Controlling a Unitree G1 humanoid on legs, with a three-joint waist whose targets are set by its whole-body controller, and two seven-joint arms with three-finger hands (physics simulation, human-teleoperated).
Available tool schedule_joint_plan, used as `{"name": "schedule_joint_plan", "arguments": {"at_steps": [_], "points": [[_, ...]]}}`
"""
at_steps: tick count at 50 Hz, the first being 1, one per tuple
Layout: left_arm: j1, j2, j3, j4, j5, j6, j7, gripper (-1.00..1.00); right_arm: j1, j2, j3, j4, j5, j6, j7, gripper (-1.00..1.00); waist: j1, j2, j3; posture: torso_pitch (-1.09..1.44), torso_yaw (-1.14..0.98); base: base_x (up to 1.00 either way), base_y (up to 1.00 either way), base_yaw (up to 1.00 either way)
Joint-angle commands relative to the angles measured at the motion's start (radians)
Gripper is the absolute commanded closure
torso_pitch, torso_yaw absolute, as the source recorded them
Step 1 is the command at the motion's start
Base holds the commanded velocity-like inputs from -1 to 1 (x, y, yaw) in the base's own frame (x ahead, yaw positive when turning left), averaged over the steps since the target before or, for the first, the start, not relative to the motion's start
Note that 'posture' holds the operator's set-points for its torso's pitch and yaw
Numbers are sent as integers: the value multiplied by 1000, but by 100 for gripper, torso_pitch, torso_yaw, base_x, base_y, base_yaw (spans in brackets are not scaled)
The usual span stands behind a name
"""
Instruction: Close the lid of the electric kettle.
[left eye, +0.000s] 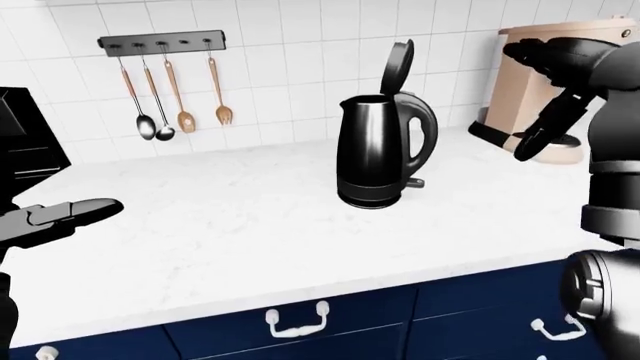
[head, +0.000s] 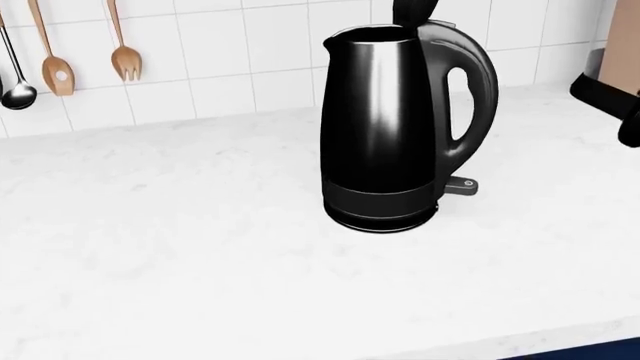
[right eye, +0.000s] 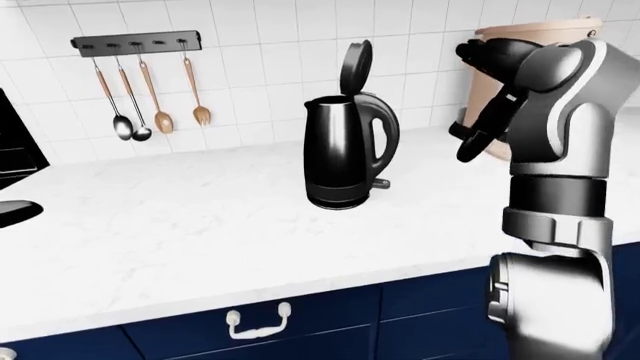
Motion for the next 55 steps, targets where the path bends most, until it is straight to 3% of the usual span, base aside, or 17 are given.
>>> {"name": "schedule_joint_plan", "arguments": {"at_steps": [1,23,55], "points": [[-20,18,4,-16,1,-28,-2,-100,-46,-9,-2,-4,-21,-37,-30,-100,-1,-2,-3,-54,0,0,0,0],[-31,29,8,-18,-7,-14,3,-100,-209,57,47,179,-141,-151,-43,-100,-3,9,0,-54,0,0,0,0],[-29,23,-6,-4,3,-34,0,-100,-232,185,86,257,-195,-172,-103,-100,-1,14,-1,-54,0,0,0,0]]}}
